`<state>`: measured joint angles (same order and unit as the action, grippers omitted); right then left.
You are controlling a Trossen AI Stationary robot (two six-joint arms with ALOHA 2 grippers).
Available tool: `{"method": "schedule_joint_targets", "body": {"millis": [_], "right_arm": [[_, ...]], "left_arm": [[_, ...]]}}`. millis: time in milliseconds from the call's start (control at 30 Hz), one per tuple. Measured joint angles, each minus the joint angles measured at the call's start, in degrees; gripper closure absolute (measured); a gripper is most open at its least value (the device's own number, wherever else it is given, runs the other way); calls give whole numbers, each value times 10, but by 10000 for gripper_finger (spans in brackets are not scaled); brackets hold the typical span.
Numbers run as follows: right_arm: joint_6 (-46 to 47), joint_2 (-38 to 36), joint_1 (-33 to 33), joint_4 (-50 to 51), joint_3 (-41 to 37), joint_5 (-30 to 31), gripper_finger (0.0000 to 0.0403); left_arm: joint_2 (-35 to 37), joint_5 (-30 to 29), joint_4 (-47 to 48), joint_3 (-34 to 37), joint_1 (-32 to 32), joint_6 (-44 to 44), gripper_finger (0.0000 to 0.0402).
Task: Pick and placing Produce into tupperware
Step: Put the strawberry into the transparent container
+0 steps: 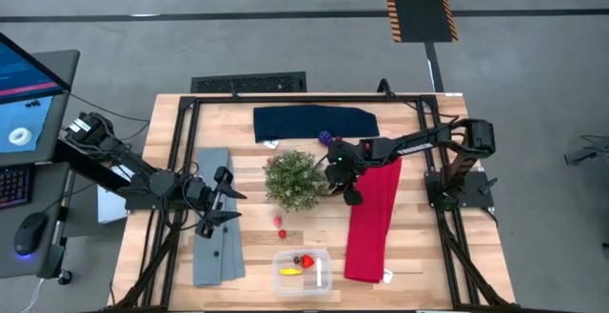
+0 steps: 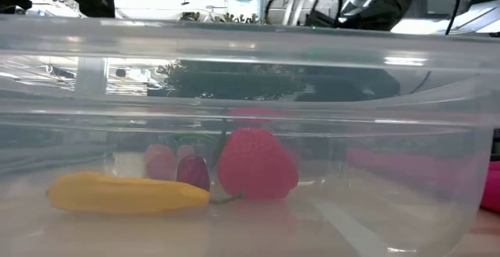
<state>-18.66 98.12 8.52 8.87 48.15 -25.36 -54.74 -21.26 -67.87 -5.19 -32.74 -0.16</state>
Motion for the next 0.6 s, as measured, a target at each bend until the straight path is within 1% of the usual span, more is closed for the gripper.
{"method": "schedule_joint_targets", "body": {"millis": [100,167,333,500,600], "right_arm": [[23,-27,12,-69,-42,-35,291],[33,-53,16,-98,-67,-35,291],[47,-106,15,-212,-124,-33,291],[73,-106,25,-307,-182,-27,291],[82,-97,30,-349,-197,-27,291]], "left_arm": [[0,0,1,0,0,-1,198],[0,0,1,0,0,-1,198],[0,0,5,0,0,-3,198],[0,5,4,0,0,-2,198],[0,5,4,0,0,-2,198]]}}
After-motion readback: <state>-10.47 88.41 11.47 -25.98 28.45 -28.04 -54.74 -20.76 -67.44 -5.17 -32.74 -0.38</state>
